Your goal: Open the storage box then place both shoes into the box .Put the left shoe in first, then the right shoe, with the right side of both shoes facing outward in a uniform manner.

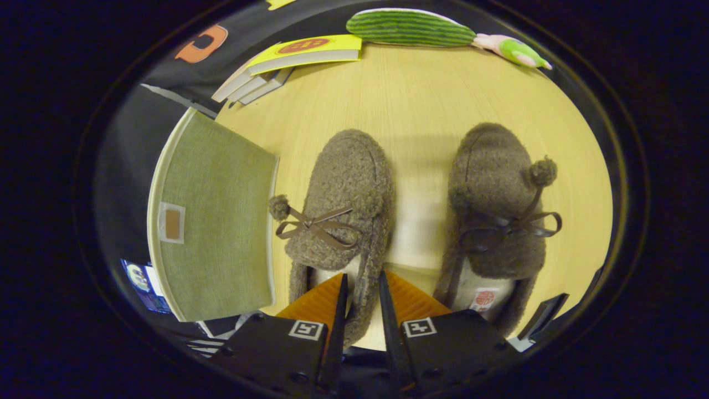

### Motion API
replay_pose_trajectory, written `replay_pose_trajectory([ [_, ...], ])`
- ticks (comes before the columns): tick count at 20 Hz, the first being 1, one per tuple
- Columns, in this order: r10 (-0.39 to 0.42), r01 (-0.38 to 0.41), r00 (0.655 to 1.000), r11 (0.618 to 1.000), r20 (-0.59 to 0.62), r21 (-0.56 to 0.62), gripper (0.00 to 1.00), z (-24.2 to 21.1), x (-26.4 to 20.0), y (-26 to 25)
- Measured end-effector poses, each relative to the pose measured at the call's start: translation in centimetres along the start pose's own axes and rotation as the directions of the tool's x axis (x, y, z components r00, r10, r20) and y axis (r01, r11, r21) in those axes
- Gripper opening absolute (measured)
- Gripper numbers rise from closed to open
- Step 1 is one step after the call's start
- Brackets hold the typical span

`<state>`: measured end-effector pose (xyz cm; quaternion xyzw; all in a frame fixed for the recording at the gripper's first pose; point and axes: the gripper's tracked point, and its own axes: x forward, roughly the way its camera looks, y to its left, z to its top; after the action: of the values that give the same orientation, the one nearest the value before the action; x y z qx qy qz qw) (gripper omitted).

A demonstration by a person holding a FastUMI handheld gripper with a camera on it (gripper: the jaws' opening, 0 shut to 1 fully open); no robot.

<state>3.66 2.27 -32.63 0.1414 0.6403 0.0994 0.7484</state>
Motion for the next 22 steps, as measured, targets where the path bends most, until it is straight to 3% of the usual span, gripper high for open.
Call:
replay_pose_trajectory([
  [4,0.03,-0.031,0.999,0.998,0.027,0.055,0.2,0.2,-0.2,0.0],
  [7,0.112,-0.117,0.993,0.981,0.04,0.157,0.08,-0.2,-0.4,0.8],
  [10,0.177,-0.191,0.981,0.96,0.082,0.203,0.06,-0.9,-1.4,1.9],
  [14,0.251,-0.282,0.954,0.937,0.164,0.205,0.06,-3.5,-6.5,4.0],
  [22,0.37,-0.393,0.877,0.919,0.306,0.016,0.06,-4.8,-20.1,15.0],
])
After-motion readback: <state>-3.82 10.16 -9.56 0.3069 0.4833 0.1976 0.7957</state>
